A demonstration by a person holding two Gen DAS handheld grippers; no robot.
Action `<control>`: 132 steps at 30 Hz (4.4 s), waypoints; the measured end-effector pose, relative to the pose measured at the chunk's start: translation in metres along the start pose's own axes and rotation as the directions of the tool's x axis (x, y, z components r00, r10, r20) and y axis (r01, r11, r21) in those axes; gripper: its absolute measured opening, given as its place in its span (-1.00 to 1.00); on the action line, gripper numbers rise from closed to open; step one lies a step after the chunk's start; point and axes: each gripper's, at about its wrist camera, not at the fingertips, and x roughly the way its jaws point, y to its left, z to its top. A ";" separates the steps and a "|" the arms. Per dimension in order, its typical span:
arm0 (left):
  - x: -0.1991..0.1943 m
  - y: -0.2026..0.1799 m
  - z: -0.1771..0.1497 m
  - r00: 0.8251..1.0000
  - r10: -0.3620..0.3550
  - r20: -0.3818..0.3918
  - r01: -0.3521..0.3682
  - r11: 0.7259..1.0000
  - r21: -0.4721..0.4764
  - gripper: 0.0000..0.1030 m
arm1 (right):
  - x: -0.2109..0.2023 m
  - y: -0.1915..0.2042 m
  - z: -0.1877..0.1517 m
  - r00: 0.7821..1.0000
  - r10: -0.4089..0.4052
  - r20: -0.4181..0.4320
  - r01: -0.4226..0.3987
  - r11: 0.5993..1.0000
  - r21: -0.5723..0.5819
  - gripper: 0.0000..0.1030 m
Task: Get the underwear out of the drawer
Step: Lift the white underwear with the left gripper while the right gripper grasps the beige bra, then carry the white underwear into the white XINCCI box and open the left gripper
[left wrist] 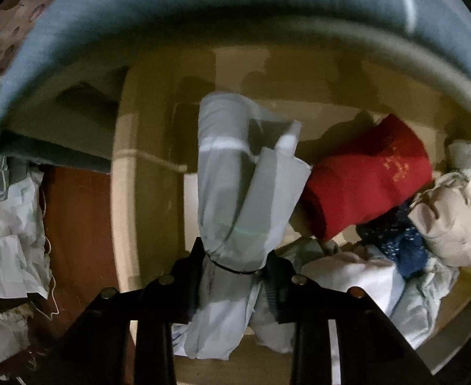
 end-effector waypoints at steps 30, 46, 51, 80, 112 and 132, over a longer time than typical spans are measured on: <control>-0.050 0.026 -0.028 0.988 -0.082 0.132 0.088 0.995 -0.043 -0.37 | 0.027 0.044 0.074 0.958 -0.234 -0.165 0.165 0.922 -0.350 0.75; -0.046 0.023 -0.029 0.989 -0.072 0.130 0.077 0.997 -0.033 -0.36 | 0.092 0.054 0.064 0.908 -0.333 -0.254 0.172 0.849 -0.499 0.54; -0.043 0.022 -0.029 0.989 -0.079 0.128 0.084 0.996 -0.036 -0.36 | 0.105 0.056 0.063 0.911 -0.333 -0.241 0.181 0.851 -0.494 0.70; -0.064 0.035 -0.040 0.981 -0.116 0.156 0.128 0.990 -0.066 -0.36 | 0.070 -0.063 0.001 0.971 -0.144 -0.189 0.136 0.989 -0.054 0.25; -0.283 -0.004 0.036 0.847 -0.169 0.503 0.143 0.986 0.091 -0.36 | 0.066 -0.055 0.008 0.960 -0.180 -0.213 0.171 0.984 -0.058 0.22; -0.202 -0.053 0.179 0.878 -0.142 0.457 0.119 0.990 0.079 -0.36 | 0.071 -0.052 0.009 0.961 -0.178 -0.211 0.174 0.984 -0.037 0.23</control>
